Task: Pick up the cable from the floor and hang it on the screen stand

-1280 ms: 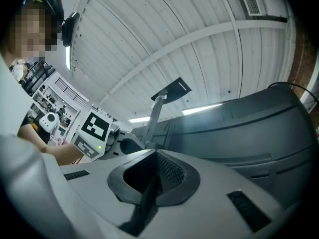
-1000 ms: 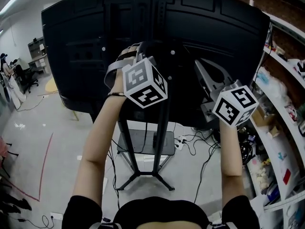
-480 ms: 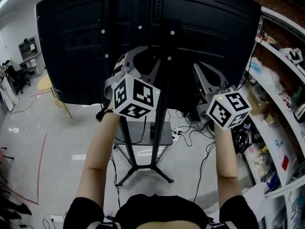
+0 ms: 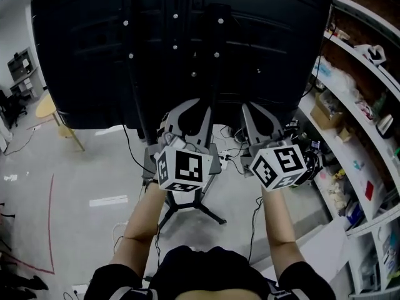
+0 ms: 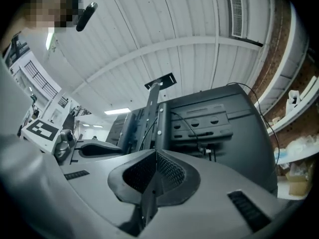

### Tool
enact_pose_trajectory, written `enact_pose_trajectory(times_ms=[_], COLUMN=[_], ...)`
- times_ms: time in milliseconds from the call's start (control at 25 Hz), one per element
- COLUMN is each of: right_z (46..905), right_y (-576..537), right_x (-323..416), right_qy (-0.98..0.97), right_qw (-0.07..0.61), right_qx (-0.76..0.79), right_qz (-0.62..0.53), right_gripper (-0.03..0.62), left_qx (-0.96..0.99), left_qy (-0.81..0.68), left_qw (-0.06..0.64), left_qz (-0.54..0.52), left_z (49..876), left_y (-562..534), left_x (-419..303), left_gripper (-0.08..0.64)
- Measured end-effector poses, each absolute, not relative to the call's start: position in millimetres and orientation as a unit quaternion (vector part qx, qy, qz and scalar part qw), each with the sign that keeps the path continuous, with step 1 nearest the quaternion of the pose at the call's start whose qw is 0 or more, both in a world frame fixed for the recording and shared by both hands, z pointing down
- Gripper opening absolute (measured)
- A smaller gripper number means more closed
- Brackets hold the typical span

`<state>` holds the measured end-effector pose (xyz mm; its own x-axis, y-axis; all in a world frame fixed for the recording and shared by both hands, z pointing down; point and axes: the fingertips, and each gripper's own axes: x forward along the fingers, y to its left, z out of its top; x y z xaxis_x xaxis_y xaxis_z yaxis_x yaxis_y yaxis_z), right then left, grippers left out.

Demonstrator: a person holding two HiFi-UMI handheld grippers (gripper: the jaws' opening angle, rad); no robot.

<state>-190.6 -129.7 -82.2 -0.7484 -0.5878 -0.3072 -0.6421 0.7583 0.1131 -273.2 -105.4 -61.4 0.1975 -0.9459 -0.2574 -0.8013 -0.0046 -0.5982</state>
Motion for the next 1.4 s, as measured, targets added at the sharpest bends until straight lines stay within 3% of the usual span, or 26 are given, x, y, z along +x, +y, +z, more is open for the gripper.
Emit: enact_pose_trajectory(times_ms=[200, 480, 680, 1400], right_z=[-37, 24, 79, 92], right_y=[-117, -99, -91, -76], right_x=[-185, -184, -179, -230], right_qy=[0.923, 0.913, 0.893, 0.904], right_qw=[0.141, 0.134, 0.123, 0.119], right_qx=[-0.355, -0.386, -0.429, -0.407], right_qz=[0.053, -0.001, -0.057, -0.049], right_gripper=[0.023, 0.023, 0.021, 0.021], left_qx=[-0.737, -0.8, -0.806, -0.763], left_qy=[0.614, 0.584, 0.585, 0.643], left_qw=[0.279, 0.138, 0.085, 0.03], left_qz=[-0.047, 0.02, 0.031, 0.053], left_z=[-15, 55, 93, 109], left_y=[-88, -65, -53, -29], left_x=[-252, -248, -253, -317], left_gripper=[0.008, 0.008, 0.008, 0.008])
